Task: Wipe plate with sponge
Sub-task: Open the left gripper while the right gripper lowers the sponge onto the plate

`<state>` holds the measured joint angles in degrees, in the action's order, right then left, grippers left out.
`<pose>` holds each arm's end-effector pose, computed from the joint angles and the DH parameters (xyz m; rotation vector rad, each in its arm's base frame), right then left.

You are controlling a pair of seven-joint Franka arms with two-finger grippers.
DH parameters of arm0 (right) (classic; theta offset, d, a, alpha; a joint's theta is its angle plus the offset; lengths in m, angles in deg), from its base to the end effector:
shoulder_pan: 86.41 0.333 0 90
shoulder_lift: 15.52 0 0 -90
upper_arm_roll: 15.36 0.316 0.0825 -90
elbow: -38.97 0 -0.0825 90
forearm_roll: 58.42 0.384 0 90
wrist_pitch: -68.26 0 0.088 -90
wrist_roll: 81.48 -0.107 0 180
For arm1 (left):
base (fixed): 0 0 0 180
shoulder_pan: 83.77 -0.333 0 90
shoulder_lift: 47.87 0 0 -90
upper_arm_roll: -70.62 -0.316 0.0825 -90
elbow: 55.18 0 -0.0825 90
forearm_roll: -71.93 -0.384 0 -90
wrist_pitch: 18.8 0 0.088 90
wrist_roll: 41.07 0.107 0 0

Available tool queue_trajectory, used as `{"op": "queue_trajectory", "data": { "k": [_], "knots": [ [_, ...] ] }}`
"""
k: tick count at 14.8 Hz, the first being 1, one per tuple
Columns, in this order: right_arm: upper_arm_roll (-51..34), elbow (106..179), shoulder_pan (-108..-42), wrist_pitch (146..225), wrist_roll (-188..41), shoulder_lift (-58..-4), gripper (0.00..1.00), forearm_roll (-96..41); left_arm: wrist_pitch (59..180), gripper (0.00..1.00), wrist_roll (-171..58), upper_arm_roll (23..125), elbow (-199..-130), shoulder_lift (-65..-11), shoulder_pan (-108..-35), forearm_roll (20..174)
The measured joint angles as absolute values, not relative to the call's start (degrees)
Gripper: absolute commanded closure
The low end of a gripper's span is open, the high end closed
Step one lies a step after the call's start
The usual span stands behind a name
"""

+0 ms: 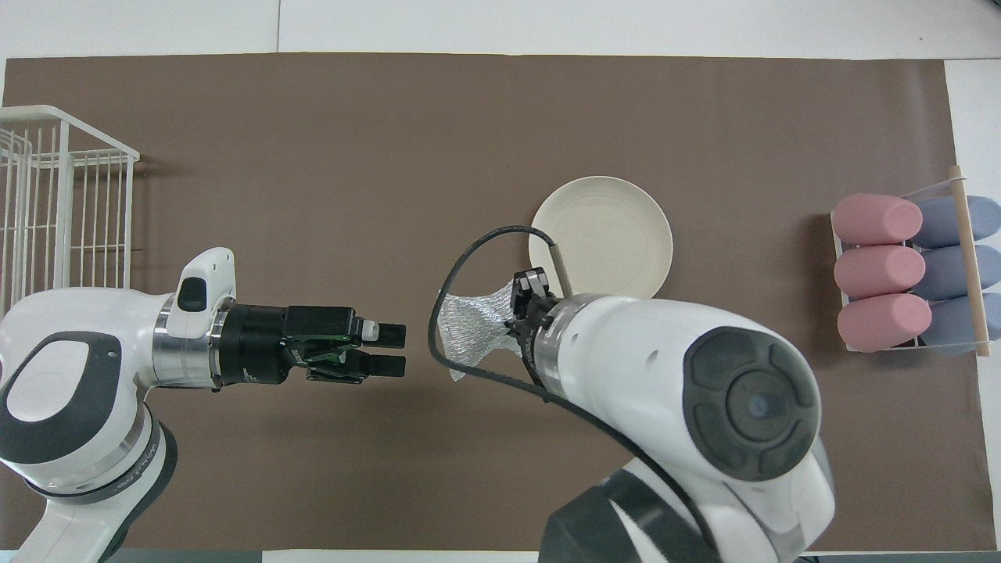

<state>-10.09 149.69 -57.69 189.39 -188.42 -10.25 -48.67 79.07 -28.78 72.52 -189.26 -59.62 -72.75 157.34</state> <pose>0.4583 0.3204 0.5536 -2.2209 1.7605 0.0693 0.4342 -0.1962 0.4620 1.7240 0.1625 -0.3617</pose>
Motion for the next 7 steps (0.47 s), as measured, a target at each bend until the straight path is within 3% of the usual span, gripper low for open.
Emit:
{"op": "queue_trajectory", "data": {
  "k": [4,7],
  "knots": [
    [-10.4,153.0,-64.0,191.5,-178.5,-12.6,1.00,-48.7,79.2,0.00,-28.8,72.5,-189.3,-59.6,-72.7,157.0],
    [-10.4,157.6,-64.5,203.2,-174.4,-18.0,1.00,-48.7,79.9,0.00,-29.0,72.5,-189.2,-59.6,-72.7,151.4]
  ]
}}
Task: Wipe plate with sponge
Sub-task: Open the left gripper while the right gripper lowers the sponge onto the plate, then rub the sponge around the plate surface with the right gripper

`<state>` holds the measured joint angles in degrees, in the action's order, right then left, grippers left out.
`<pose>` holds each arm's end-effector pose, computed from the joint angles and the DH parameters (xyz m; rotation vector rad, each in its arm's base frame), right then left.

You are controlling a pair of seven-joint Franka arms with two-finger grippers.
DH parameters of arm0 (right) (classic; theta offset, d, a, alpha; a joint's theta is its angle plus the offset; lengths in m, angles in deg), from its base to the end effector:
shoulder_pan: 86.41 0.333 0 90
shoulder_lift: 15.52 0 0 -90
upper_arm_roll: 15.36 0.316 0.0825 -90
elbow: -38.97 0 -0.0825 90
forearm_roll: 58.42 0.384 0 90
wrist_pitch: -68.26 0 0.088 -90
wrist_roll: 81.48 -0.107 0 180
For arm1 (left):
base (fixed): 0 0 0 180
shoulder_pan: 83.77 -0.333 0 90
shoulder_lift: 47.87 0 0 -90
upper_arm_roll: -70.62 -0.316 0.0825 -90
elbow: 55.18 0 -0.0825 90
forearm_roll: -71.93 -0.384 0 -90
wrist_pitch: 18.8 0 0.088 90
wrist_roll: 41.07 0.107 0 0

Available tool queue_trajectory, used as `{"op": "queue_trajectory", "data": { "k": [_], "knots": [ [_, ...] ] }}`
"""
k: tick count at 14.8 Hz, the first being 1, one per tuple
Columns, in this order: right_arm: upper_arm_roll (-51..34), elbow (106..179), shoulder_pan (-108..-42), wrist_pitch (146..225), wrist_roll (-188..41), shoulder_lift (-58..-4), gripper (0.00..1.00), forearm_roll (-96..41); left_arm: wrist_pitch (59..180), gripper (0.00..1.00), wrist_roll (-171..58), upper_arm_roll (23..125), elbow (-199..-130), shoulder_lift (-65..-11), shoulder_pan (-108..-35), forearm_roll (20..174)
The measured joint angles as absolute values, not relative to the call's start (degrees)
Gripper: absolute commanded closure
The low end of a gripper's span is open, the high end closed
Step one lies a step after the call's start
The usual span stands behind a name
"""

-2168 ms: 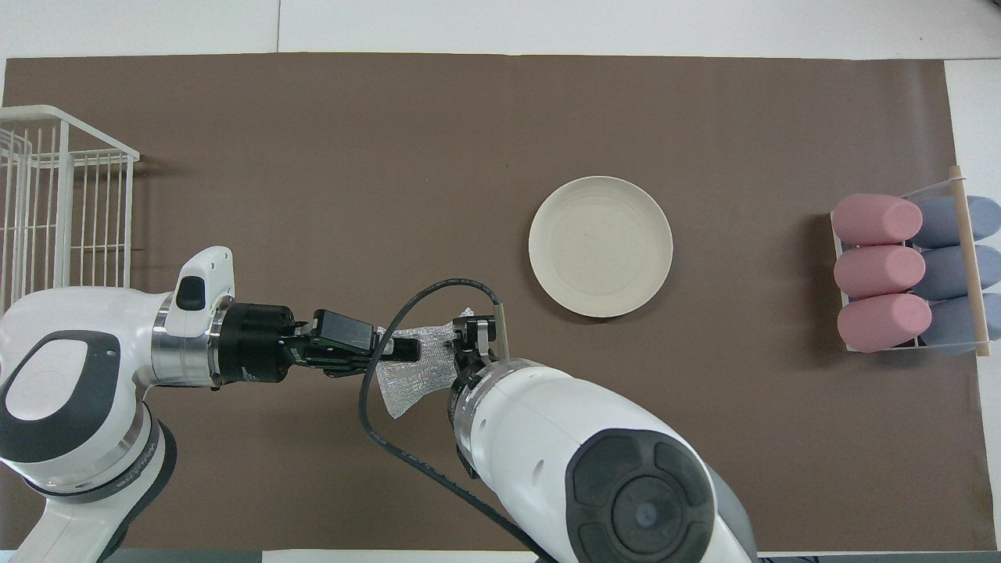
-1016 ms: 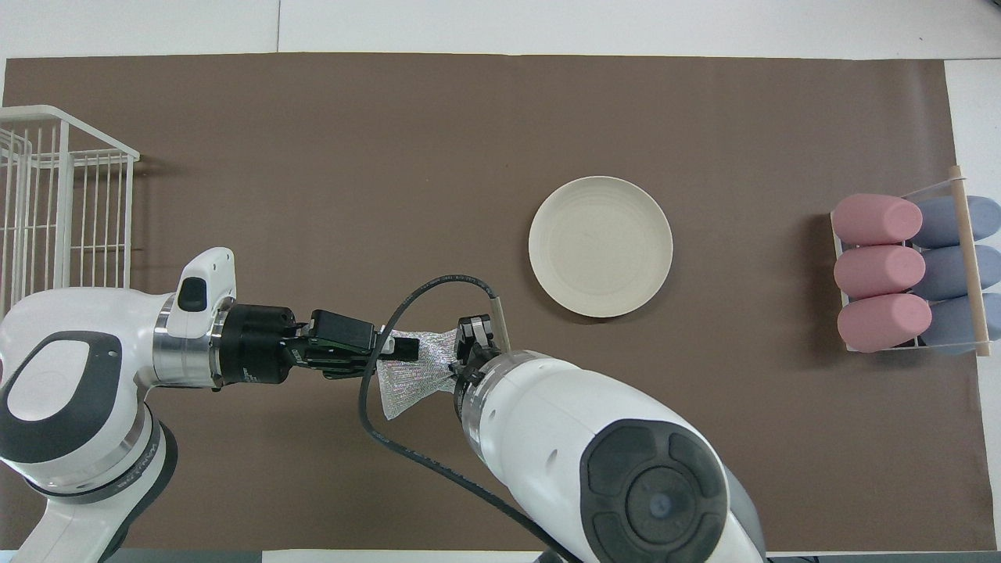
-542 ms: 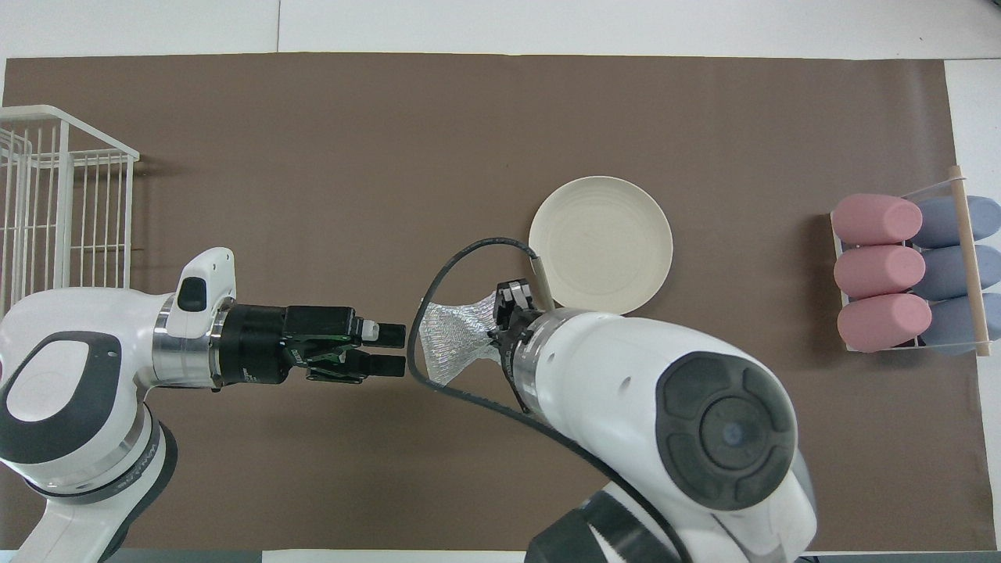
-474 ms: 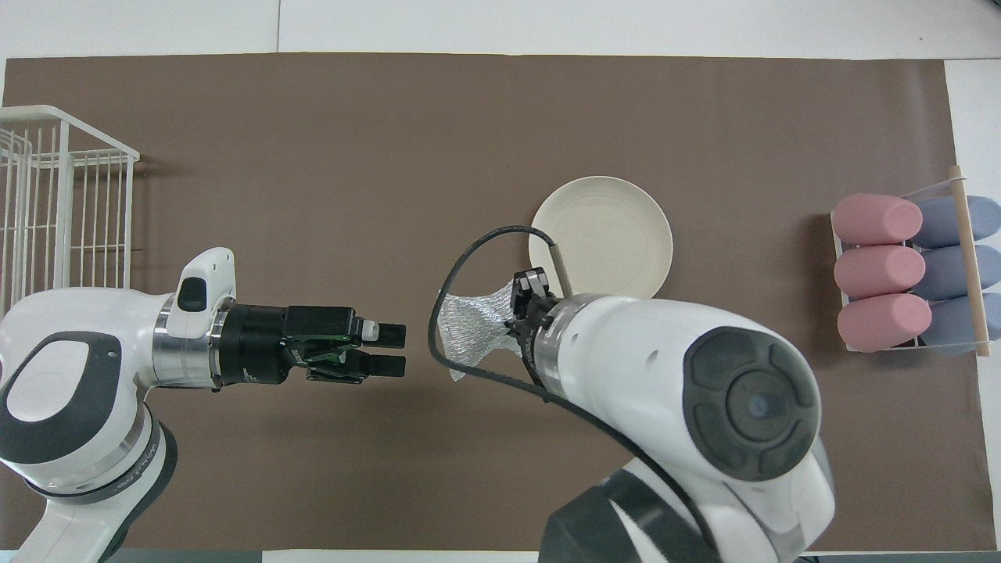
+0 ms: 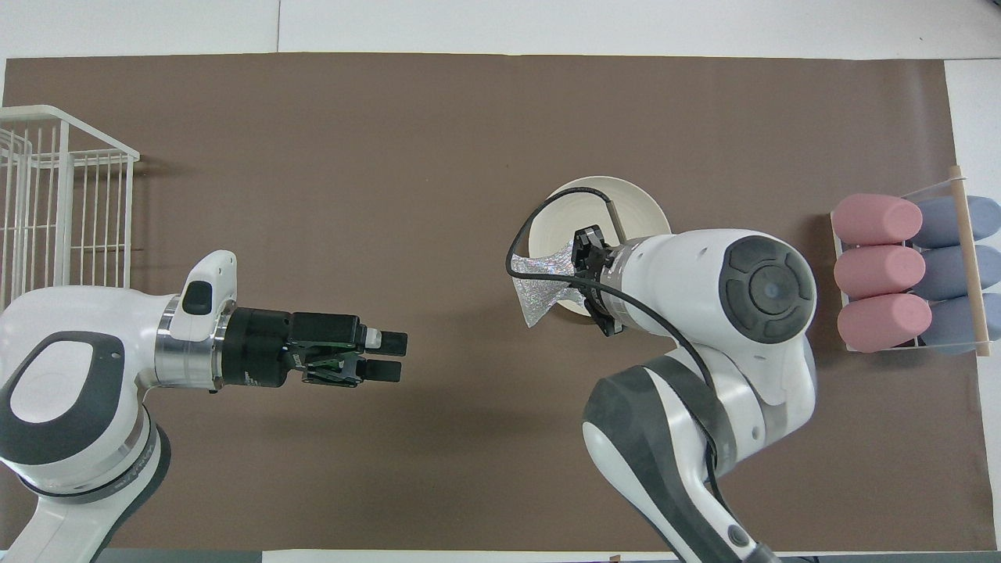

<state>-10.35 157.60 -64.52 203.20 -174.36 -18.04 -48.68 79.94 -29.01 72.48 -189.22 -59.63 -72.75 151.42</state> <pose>0.5152 0.2635 0.4344 -2.3167 1.6852 -0.0015 0.4314 -0.1923 0.4538 1.8242 0.1314 -0.3721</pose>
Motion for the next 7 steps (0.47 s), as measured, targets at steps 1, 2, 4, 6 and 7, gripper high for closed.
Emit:
{"op": "queue_trajectory", "data": {
  "k": [1,2,4,6,7],
  "knots": [
    [-10.4,159.4,-64.6,207.9,-173.1,-20.1,1.00,-48.7,80.6,0.00,-29.2,72.5,-189.2,-59.6,-72.7,148.3],
    [-10.3,161.2,-65.1,212.2,-171.8,-21.9,1.00,-48.7,81.1,0.00,-29.3,72.4,-189.0,-59.7,-72.8,144.8],
    [-10.4,163.2,-66.9,216.1,-168.9,-24.5,1.00,-48.7,82.4,0.00,-29.5,72.1,-188.7,-59.8,-72.8,137.5],
    [-10.4,163.8,-68.5,216.7,-166.8,-26.0,1.00,-48.7,84.7,0.00,-29.9,71.9,-188.1,-59.8,-73.0,130.0],
    [-10.4,163.9,-69.0,217.0,-166.1,-26.8,1.00,-48.7,86.0,0.00,-30.1,71.7,-188.0,-59.8,-73.0,126.2]
  ]
}}
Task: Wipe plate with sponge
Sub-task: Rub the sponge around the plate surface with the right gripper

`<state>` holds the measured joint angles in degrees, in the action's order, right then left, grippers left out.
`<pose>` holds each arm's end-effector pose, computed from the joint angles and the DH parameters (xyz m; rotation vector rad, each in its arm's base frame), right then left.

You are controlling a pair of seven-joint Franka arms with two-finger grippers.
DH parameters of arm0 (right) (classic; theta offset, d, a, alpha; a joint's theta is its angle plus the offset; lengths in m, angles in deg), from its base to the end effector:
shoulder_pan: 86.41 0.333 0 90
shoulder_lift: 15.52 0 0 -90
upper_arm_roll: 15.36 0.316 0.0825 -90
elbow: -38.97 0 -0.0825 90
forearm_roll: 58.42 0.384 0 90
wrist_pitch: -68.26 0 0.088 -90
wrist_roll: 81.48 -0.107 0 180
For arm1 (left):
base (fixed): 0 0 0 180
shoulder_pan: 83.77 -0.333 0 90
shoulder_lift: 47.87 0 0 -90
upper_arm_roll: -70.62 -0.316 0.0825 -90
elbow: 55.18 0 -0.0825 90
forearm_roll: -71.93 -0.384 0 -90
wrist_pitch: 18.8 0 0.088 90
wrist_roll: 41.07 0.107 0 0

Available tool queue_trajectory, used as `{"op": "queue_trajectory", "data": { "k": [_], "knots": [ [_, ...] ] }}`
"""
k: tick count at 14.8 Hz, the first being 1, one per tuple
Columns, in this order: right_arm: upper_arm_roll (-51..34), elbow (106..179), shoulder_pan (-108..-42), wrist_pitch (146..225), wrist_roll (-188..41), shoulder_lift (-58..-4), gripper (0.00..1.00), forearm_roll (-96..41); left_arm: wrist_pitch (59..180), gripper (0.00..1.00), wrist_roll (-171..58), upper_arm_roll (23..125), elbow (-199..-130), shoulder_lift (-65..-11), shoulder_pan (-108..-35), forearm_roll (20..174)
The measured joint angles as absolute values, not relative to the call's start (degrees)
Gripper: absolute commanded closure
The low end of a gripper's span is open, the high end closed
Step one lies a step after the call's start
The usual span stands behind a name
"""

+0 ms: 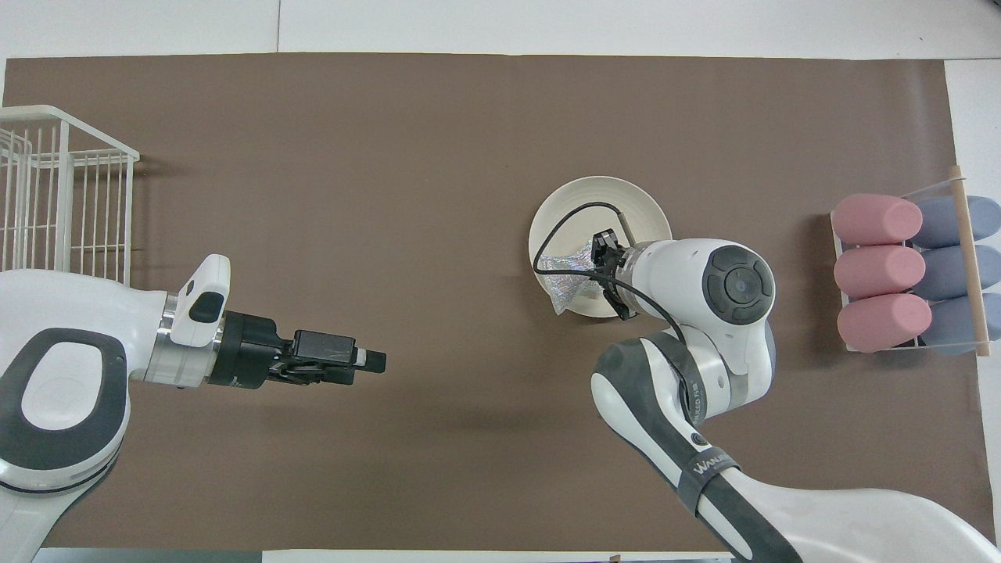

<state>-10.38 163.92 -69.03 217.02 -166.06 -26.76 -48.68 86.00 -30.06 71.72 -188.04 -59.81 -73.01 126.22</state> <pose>0.5350 0.2157 0.3217 -2.3678 1.6641 -0.0484 0.4360 -0.1590 0.4341 2.2571 -0.0017 -0.3198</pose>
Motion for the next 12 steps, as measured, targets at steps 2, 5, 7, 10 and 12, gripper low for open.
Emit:
{"op": "queue_trajectory", "data": {
  "k": [2,5,7,10,12],
  "knots": [
    [-10.4,164.0,-69.7,218.1,-165.2,-28.2,1.00,-48.7,88.7,0.00,-30.3,71.6,-188.0,-59.8,-73.4,118.6],
    [-10.4,164.0,-69.9,218.9,-163.5,-29.1,1.00,-48.7,91.2,0.00,-30.5,71.5,-188.0,-59.8,-75.6,105.8],
    [-10.3,164.0,-71.4,218.9,-159.7,-29.3,1.00,-48.7,93.9,0.00,-32.3,71.5,-188.0,-59.8,-76.5,95.6],
    [-10.3,164.0,-74.5,218.9,-154.7,-29.4,1.00,-48.7,98.2,0.00,-37.4,71.5,-188.1,-59.4,-76.9,88.0],
    [-10.4,164.0,-75.5,218.9,-153.2,-29.4,1.00,-48.7,99.4,0.00,-38.1,71.5,-188.0,-59.2,-77.7,87.3]
  ]
}}
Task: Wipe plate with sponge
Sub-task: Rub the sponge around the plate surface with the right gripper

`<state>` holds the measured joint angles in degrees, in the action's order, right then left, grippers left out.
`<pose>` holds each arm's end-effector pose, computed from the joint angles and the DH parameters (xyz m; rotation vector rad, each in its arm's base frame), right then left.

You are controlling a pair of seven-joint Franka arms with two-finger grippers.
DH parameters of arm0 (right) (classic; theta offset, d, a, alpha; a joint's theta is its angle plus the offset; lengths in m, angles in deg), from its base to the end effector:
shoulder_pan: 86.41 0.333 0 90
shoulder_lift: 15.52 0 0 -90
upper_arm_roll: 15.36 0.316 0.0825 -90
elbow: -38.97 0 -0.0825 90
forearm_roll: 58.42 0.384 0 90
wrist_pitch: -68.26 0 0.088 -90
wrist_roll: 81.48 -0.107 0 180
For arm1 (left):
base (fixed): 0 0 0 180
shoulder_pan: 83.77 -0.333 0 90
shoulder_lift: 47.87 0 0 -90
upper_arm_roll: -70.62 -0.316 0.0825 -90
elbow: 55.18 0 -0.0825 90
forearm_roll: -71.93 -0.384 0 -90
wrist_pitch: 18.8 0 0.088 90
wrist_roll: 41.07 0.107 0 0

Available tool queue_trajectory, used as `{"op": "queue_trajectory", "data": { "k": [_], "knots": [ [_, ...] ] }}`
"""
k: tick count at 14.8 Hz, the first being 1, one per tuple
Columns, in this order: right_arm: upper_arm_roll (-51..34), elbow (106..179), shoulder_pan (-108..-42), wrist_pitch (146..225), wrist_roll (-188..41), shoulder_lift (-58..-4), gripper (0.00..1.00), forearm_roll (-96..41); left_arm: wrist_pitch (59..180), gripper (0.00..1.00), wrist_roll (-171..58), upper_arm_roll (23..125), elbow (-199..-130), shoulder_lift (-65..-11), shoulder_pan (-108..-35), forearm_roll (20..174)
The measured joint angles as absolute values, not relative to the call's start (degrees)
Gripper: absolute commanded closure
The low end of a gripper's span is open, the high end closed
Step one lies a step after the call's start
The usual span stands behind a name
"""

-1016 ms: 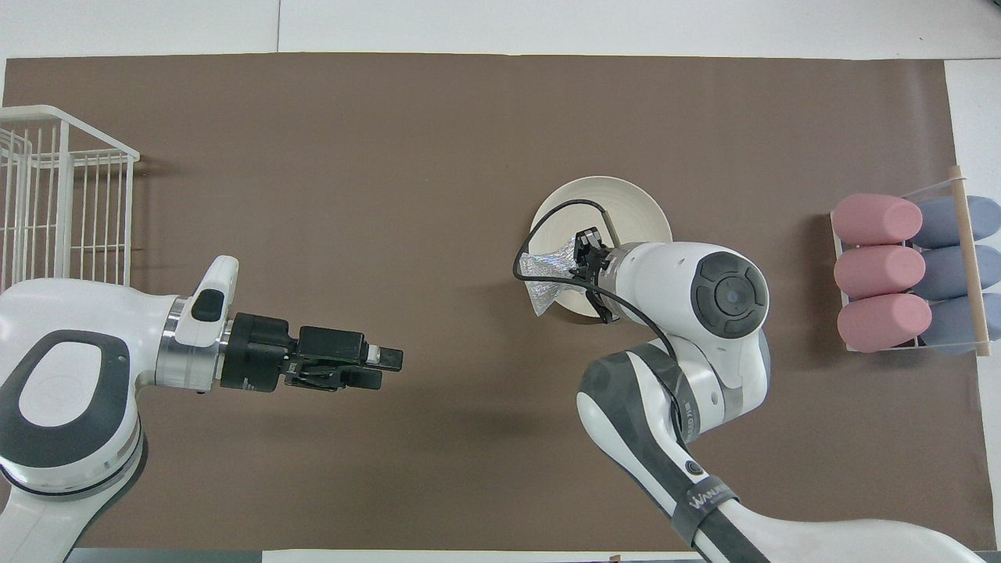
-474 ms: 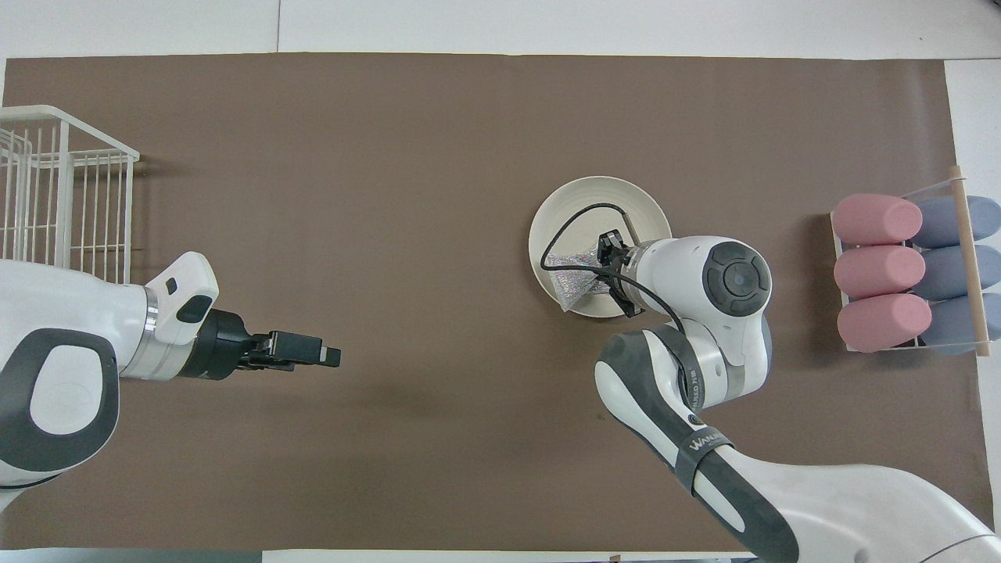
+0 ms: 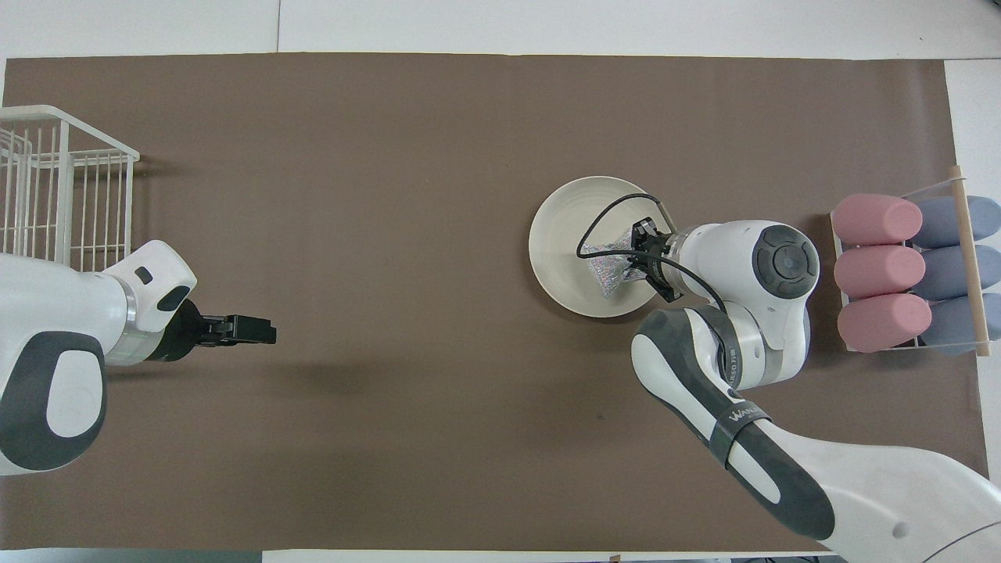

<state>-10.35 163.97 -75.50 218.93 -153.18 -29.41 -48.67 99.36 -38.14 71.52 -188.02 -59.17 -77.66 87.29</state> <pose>0.5575 0.1540 0.2983 -2.4692 1.5449 -0.0956 0.4667 -0.0716 0.4180 2.9124 -0.0568 -0.0973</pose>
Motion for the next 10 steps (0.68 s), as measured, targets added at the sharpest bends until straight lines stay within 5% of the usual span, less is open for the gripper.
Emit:
{"op": "queue_trajectory", "data": {
  "k": [10],
  "knots": [
    [-9.8,164.0,-68.1,223.6,-166.5,-30.6,1.00,-48.5,99.7,0.00,-38.4,71.8,-187.5,-59.1,-78.4,87.0]
  ]
}}
